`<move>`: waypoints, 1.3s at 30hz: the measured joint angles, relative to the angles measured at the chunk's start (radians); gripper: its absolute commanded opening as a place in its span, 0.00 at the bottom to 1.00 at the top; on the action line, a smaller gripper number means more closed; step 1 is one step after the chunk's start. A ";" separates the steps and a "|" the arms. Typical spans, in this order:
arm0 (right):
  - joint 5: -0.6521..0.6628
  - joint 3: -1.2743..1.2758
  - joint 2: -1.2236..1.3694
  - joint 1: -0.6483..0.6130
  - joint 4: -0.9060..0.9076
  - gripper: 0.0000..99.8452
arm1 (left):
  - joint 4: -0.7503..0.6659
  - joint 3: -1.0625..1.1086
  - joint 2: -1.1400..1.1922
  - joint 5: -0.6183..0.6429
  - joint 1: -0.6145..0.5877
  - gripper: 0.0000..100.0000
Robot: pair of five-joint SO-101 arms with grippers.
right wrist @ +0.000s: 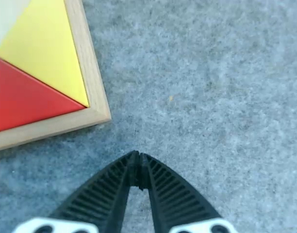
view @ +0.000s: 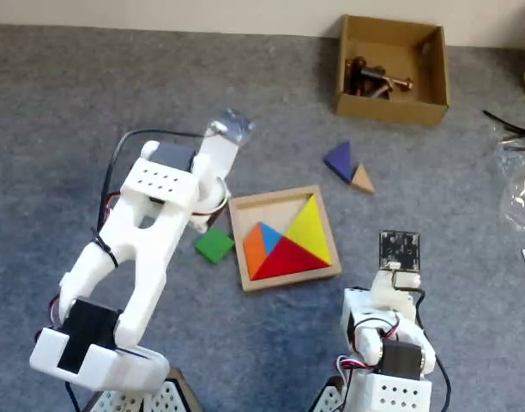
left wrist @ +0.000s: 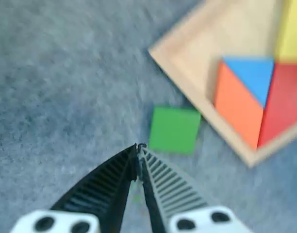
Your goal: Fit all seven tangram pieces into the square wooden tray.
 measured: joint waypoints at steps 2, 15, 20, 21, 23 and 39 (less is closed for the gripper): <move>0.000 0.000 0.000 0.000 0.000 0.00 | 0.029 0.011 0.000 -0.084 -0.002 0.04; 0.000 0.000 0.000 0.000 0.000 0.00 | -0.023 0.178 0.000 -0.141 -0.002 0.27; 0.000 0.000 0.000 0.000 0.000 0.00 | -0.029 0.178 -0.002 -0.141 -0.002 0.32; 0.000 0.000 0.000 0.000 0.000 0.00 | -0.031 0.178 -0.002 -0.141 -0.002 0.33; 0.000 0.000 0.000 0.000 0.000 0.00 | -0.038 0.178 -0.002 -0.144 -0.002 0.33; 0.000 0.000 0.000 0.000 0.000 0.00 | -0.173 0.186 -0.002 -0.021 0.000 0.32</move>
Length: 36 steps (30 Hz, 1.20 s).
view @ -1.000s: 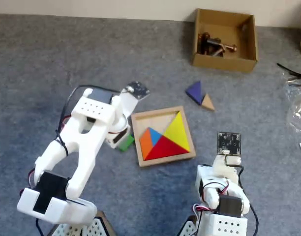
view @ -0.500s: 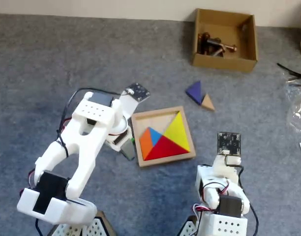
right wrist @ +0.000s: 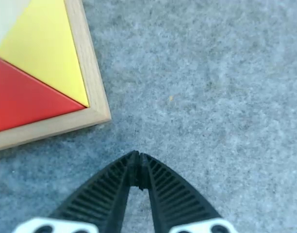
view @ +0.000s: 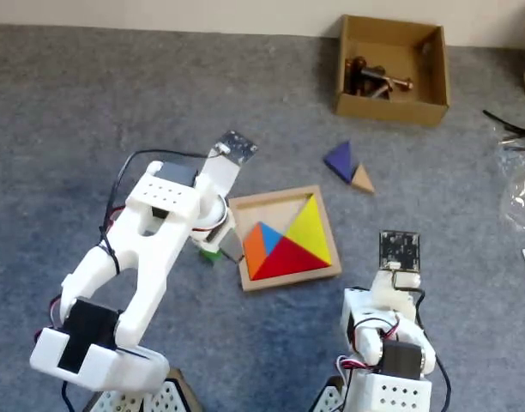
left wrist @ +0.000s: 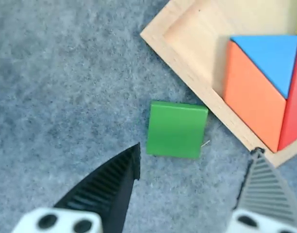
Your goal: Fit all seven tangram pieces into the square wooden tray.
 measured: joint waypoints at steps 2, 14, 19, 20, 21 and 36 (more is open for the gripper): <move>0.000 0.000 0.000 0.000 0.000 0.00 | 0.000 0.000 0.000 0.000 0.000 0.32; 0.000 0.000 0.000 0.000 0.000 0.00 | -0.091 0.011 0.064 -0.025 -0.063 0.32; 0.000 0.000 0.000 0.000 0.000 0.00 | -0.092 0.011 0.071 -0.071 -0.063 0.32; 0.000 0.000 0.000 0.000 0.000 0.00 | -0.094 0.015 0.071 -0.078 -0.063 0.32; 0.000 0.000 0.000 0.000 0.000 0.00 | -0.094 0.018 0.071 -0.081 -0.063 0.32; 0.000 0.000 0.000 0.000 0.000 0.00 | -0.135 0.041 0.071 -0.124 -0.061 0.31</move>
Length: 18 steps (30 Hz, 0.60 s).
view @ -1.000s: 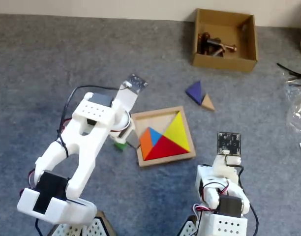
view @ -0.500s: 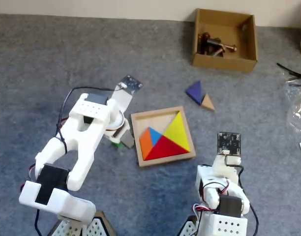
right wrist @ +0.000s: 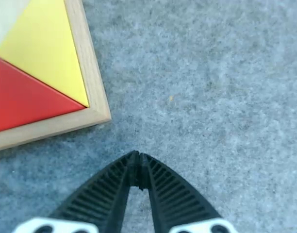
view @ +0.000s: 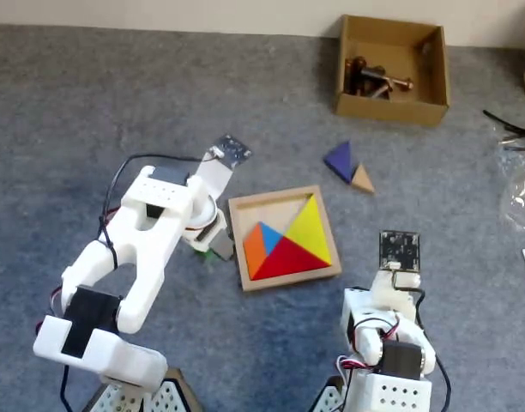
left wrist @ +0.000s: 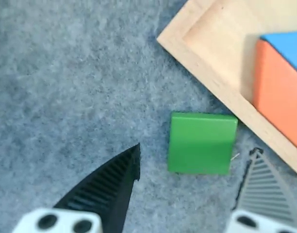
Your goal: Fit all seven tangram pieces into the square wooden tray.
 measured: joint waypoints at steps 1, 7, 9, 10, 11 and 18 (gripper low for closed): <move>0.000 0.000 0.000 0.000 0.000 0.00 | 0.000 0.000 0.000 0.000 0.000 0.31; 0.000 0.000 0.000 0.000 0.000 0.00 | -0.014 0.003 0.000 0.000 0.000 0.31; 0.000 0.000 0.000 0.000 0.000 0.00 | -0.026 0.012 0.002 0.000 0.000 0.30; 0.000 0.000 0.000 0.000 0.000 0.00 | -0.031 0.014 0.002 0.000 0.000 0.29; 0.000 0.000 0.000 0.000 0.000 0.00 | -0.032 0.014 0.002 0.000 0.000 0.28; 0.000 0.000 0.000 0.000 0.000 0.00 | -0.066 0.012 0.002 0.000 0.000 0.27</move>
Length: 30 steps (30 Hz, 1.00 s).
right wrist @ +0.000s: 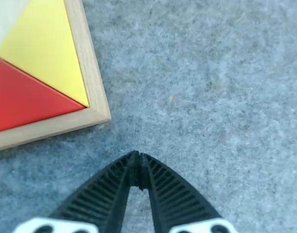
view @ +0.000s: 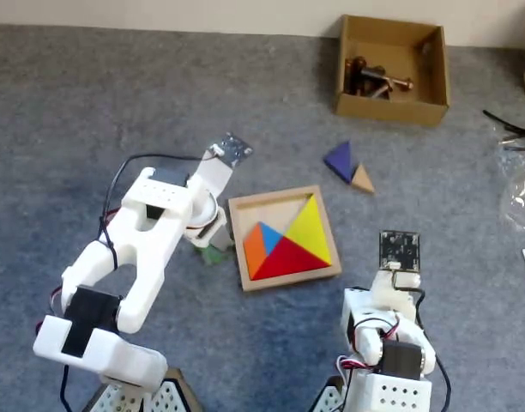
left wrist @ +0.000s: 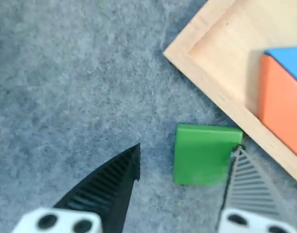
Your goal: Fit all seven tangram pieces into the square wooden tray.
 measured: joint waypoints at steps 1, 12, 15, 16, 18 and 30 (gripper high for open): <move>0.000 0.000 0.000 0.000 0.000 0.00 | -0.003 0.000 0.000 0.000 0.000 0.27; 0.000 0.000 0.000 0.000 0.000 0.00 | 0.008 0.000 0.000 0.000 0.034 0.31; 0.000 0.000 0.000 0.000 0.000 0.00 | 0.011 0.000 0.000 0.000 0.058 0.31; 0.000 0.000 0.000 0.000 0.000 0.00 | 0.011 0.000 0.000 0.000 0.061 0.31; 0.000 0.000 0.000 0.000 0.000 0.00 | 0.011 0.000 0.000 0.000 0.063 0.31; 0.000 0.000 0.000 0.000 0.000 0.00 | 0.012 -0.015 0.089 0.000 0.057 0.30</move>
